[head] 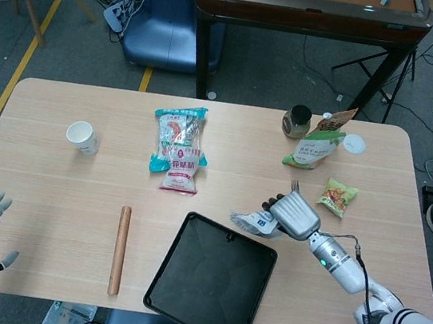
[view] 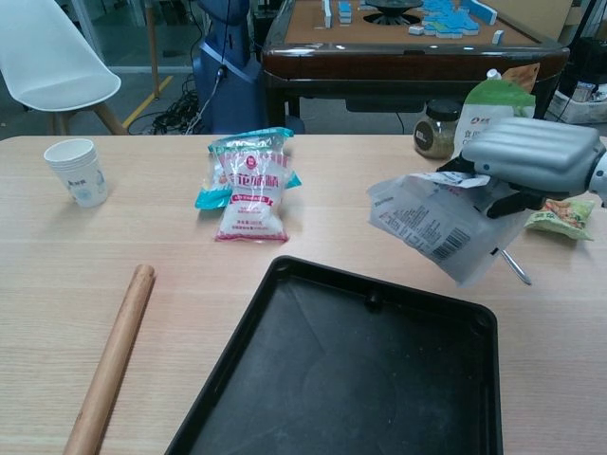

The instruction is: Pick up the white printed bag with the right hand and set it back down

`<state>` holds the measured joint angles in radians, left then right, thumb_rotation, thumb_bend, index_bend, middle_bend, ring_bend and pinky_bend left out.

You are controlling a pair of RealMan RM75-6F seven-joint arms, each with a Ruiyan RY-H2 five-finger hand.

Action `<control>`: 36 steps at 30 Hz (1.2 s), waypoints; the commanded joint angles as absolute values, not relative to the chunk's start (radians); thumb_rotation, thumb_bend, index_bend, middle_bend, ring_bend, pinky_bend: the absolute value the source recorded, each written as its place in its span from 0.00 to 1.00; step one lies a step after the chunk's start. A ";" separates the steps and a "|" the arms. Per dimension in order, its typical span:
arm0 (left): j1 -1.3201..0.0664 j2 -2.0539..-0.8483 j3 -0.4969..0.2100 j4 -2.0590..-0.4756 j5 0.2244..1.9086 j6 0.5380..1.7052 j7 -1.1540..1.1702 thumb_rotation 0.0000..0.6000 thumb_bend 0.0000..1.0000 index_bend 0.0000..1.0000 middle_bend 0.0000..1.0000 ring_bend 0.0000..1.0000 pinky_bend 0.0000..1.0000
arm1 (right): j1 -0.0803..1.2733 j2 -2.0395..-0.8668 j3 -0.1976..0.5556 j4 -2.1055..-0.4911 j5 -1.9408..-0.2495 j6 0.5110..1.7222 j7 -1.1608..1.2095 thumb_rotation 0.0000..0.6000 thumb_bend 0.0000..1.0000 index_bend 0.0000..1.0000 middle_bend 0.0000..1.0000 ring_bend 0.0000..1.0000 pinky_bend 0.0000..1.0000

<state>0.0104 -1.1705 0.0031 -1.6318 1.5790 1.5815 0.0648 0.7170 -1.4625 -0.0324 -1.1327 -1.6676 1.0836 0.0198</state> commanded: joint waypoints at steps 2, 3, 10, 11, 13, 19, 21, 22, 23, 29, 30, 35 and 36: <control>0.009 -1.170 0.005 -1.635 1.579 1.578 0.068 1.00 0.18 0.08 0.05 0.11 0.01 | 0.663 -1.588 -0.005 -0.992 -1.634 1.172 0.272 1.00 0.98 0.87 0.77 0.69 0.83; 0.009 -1.170 0.005 -1.636 1.578 1.578 0.069 1.00 0.18 0.08 0.05 0.11 0.01 | 0.659 -1.602 0.000 -0.972 -1.629 1.180 0.318 1.00 0.97 0.87 0.76 0.69 0.83; 0.009 -1.169 0.005 -1.639 1.574 1.574 0.071 1.00 0.18 0.08 0.05 0.11 0.01 | 0.657 -1.712 0.026 -0.785 -1.621 1.230 0.512 1.00 0.92 0.87 0.74 0.65 0.78; 0.009 -1.170 0.005 -1.639 1.573 1.574 0.071 1.00 0.18 0.07 0.05 0.11 0.01 | 0.658 -1.726 0.029 -0.762 -1.619 1.233 0.526 1.00 0.92 0.87 0.73 0.65 0.78; 0.009 -1.170 0.006 -1.639 1.572 1.572 0.072 1.00 0.18 0.07 0.05 0.11 0.01 | 0.661 -1.755 0.033 -0.711 -1.616 1.234 0.558 1.00 0.91 0.87 0.73 0.65 0.78; 0.002 -1.172 0.004 -1.639 1.569 1.562 0.073 1.00 0.18 0.07 0.05 0.11 0.01 | 0.676 -1.829 0.038 -0.591 -1.609 1.220 0.630 1.00 0.87 0.87 0.69 0.60 0.72; 0.000 -1.173 0.003 -1.639 1.568 1.559 0.074 1.00 0.18 0.08 0.05 0.11 0.01 | 0.682 -1.853 0.038 -0.554 -1.605 1.205 0.650 1.00 0.82 0.86 0.67 0.58 0.69; -0.001 -1.173 0.002 -1.639 1.567 1.557 0.074 1.00 0.18 0.08 0.05 0.11 0.01 | 0.684 -1.862 0.039 -0.537 -1.603 1.200 0.656 1.00 0.80 0.85 0.66 0.57 0.68; -0.003 -1.174 0.002 -1.639 1.566 1.555 0.074 1.00 0.18 0.07 0.05 0.11 0.01 | 0.687 -1.876 0.039 -0.517 -1.601 1.191 0.664 1.00 0.76 0.84 0.65 0.56 0.67; -0.011 -1.180 0.002 -1.634 1.560 1.538 0.073 1.00 0.18 0.08 0.05 0.11 0.01 | 0.698 -1.938 0.036 -0.432 -1.592 1.157 0.710 1.00 0.38 0.74 0.60 0.49 0.60; -0.013 -1.182 0.002 -1.633 1.561 1.536 0.073 1.00 0.18 0.08 0.05 0.11 0.01 | 0.700 -1.947 0.036 -0.422 -1.591 1.154 0.718 1.00 0.32 0.73 0.59 0.48 0.60; -0.018 -1.182 0.000 -1.635 1.559 1.531 0.076 1.00 0.18 0.07 0.05 0.11 0.01 | 0.703 -1.979 0.023 -0.379 -1.599 1.149 0.752 1.00 0.10 0.67 0.53 0.43 0.55; -0.018 -1.182 0.000 -1.635 1.558 1.531 0.076 1.00 0.18 0.07 0.05 0.11 0.01 | 0.702 -1.981 0.018 -0.376 -1.602 1.149 0.758 1.00 0.07 0.66 0.52 0.42 0.54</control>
